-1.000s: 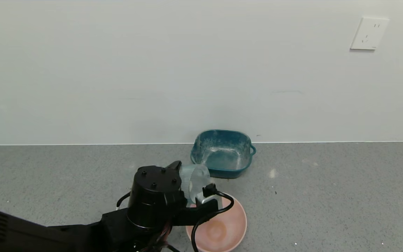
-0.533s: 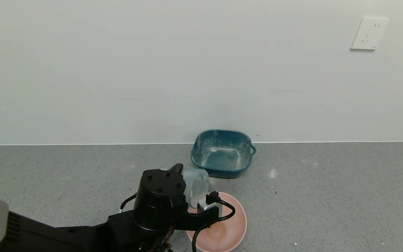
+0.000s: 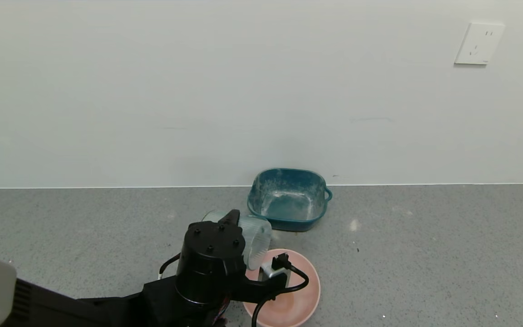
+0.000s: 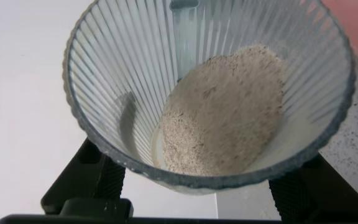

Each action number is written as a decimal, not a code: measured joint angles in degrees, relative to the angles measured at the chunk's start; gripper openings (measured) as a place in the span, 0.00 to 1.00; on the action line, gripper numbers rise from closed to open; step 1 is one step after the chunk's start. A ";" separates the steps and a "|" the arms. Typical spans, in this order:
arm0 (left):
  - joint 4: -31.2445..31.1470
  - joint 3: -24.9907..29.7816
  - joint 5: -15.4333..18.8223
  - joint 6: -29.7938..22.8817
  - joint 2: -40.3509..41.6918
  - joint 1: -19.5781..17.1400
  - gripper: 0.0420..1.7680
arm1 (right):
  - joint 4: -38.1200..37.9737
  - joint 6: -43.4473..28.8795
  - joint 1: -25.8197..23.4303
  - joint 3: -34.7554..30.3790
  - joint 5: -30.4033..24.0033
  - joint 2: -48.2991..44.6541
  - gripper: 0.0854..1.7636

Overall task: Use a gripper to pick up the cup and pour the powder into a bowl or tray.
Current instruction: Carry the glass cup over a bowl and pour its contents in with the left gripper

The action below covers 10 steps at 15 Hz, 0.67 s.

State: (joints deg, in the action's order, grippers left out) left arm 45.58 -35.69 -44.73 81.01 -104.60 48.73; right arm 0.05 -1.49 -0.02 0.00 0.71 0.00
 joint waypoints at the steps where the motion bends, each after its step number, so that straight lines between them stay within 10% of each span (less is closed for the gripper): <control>1: 0.04 0.00 -0.91 1.02 -0.12 0.35 0.72 | 0.02 0.00 0.00 0.00 0.00 0.00 0.97; 10: -0.07 -0.24 -7.80 6.07 -2.05 4.41 0.72 | 0.00 0.01 0.00 0.00 0.00 0.00 0.97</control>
State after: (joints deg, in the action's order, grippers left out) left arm 45.51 -35.94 -52.53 87.08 -106.64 53.14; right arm 0.05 -1.48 -0.02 0.00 0.71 0.00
